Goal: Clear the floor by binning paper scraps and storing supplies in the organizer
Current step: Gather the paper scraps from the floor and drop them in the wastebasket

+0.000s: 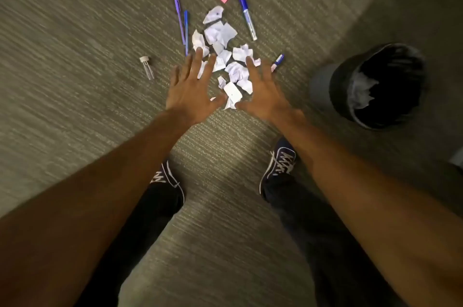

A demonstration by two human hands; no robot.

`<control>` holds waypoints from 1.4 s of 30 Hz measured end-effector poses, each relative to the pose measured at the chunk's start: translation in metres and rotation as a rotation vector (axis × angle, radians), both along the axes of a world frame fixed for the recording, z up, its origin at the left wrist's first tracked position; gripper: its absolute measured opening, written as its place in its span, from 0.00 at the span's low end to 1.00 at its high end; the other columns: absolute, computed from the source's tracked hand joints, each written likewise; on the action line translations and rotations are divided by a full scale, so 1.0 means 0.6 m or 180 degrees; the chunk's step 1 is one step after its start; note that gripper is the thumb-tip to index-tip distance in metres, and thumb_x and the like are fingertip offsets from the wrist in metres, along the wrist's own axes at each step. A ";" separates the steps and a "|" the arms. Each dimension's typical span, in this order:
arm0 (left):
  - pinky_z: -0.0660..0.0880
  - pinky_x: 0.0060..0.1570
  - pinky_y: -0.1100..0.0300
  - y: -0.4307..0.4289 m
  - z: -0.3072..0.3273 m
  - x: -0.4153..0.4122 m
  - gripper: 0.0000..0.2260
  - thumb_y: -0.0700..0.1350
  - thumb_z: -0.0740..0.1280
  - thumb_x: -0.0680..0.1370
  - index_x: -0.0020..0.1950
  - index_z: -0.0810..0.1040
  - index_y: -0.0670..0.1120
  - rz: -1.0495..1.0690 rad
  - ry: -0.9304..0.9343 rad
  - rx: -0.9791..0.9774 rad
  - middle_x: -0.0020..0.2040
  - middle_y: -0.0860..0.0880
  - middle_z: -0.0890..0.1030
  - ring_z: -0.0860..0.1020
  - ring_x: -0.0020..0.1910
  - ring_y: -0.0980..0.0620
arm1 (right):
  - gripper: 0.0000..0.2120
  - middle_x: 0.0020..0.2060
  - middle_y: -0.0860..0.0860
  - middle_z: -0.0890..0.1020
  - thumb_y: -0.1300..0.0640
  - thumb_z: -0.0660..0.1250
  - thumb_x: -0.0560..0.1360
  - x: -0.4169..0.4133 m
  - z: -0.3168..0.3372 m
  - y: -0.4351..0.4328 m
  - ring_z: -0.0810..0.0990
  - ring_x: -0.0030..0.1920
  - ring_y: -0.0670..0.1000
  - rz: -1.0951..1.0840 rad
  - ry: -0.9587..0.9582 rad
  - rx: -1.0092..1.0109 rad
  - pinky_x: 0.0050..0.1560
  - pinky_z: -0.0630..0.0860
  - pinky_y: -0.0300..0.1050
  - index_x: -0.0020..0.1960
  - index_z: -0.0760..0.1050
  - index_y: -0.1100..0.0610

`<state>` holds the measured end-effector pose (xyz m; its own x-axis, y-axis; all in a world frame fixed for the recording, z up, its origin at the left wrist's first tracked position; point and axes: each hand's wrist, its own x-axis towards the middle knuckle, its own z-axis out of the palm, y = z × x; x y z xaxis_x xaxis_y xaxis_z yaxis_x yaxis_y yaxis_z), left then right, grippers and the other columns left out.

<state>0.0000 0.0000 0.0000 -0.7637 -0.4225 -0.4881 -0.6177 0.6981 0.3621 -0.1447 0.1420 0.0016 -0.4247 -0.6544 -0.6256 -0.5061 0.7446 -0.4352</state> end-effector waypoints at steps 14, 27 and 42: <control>0.60 0.66 0.23 -0.021 -0.303 -0.054 0.48 0.62 0.73 0.73 0.82 0.45 0.57 0.0099 -0.0803 -0.0157 0.82 0.40 0.43 0.47 0.81 0.35 | 0.60 0.80 0.64 0.50 0.27 0.73 0.63 -0.080 -0.309 -0.072 0.56 0.79 0.66 0.0937 0.1127 0.0546 0.73 0.65 0.62 0.82 0.44 0.49; 0.77 0.62 0.38 -0.039 -0.333 -0.060 0.25 0.32 0.70 0.76 0.70 0.67 0.47 -0.0169 -0.0353 -0.0384 0.72 0.38 0.64 0.65 0.72 0.36 | 0.24 0.71 0.59 0.67 0.60 0.70 0.78 -0.060 -0.324 -0.088 0.69 0.69 0.60 0.0796 0.1146 0.0081 0.59 0.79 0.58 0.72 0.69 0.51; 0.77 0.56 0.49 -0.049 -0.249 -0.098 0.12 0.29 0.66 0.78 0.60 0.80 0.37 0.0268 -0.0015 -0.0182 0.57 0.36 0.80 0.80 0.55 0.37 | 0.12 0.56 0.59 0.79 0.67 0.65 0.79 -0.100 -0.261 -0.077 0.81 0.52 0.58 0.0348 0.0757 -0.0514 0.53 0.80 0.52 0.59 0.81 0.59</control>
<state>-0.0589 -0.0292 -0.1496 -0.7221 -0.5124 -0.4648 -0.6766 0.6631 0.3201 -0.2045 0.0957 -0.1551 -0.4683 -0.7872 -0.4012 -0.6813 0.6108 -0.4033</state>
